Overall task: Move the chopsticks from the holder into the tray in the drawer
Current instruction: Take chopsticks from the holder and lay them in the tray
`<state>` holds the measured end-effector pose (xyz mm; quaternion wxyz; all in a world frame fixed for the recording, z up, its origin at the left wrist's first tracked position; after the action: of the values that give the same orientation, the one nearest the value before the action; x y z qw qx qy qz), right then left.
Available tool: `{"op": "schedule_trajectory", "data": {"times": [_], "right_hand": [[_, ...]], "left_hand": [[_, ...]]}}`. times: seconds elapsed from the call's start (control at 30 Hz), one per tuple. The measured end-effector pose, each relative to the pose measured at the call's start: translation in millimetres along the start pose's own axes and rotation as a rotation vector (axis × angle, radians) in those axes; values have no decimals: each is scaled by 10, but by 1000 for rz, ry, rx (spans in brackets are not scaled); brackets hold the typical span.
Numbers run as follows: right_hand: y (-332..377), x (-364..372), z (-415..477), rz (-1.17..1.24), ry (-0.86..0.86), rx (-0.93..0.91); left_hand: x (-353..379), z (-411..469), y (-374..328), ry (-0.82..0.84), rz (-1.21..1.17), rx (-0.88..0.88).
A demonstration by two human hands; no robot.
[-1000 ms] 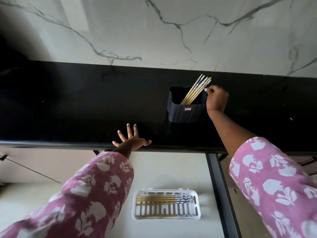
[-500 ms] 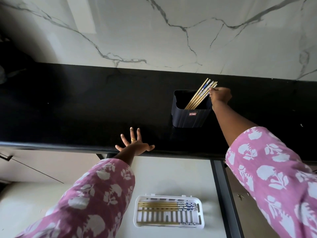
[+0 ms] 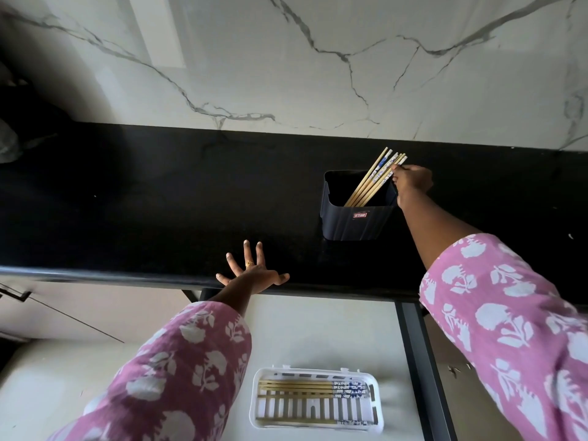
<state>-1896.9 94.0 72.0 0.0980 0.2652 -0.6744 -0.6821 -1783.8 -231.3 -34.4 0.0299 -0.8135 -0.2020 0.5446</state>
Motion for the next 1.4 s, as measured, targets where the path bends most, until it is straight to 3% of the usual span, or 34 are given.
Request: {"op": "schedule_trajectory", "data": {"times": [0.33,0.47,0.57,0.7,0.87,1.0,1.1,1.17,1.3,1.33,1.4], "right_hand": [[406,-421,-8,127,-174,-162],[638,-752,-114,224,-202,-204],[736,-960,-291,323,-232,-218],[655,-1130,-602,497,-298,-31],[306,-1173,-1087,714,-266,311],[-116,-1140,-1425,780,-201,630],[-429,-1150,-1597,706,-104,762],[-535,-1053,-1653,608,149,680],[-666,-1229,-1701,336,41,620],[-669,-1212,-1645,148,60,541],[-523,-1204,-1605,-172,121,134]], "left_hand": [[4,-45,1,-40,-42,1],[-180,-43,-53,43,27,3],[-506,-121,-258,128,-235,24],[-796,-365,-683,148,-827,-23],[-964,-709,-1101,109,-1145,64],[-1082,-791,-1195,-48,-1382,113],[-1120,-887,-1221,-55,-1545,189],[-1146,-965,-1235,-59,-1543,241],[-1206,-1011,-1214,-150,-1419,322],[-1217,-1021,-1210,-167,-1390,350],[-1220,-1040,-1201,-185,-1318,408]]}}
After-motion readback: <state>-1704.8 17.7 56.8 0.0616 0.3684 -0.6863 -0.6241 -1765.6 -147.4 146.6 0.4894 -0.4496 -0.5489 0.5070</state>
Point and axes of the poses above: each hand's wrist, its own z-axis towards the middle knuckle, its own x-axis out of the palm, y = z × x, the point moved 4 cm from there along z, towards the middle knuckle, and after that the axes turned 15 degrees about -y, right-handed, at the moved point
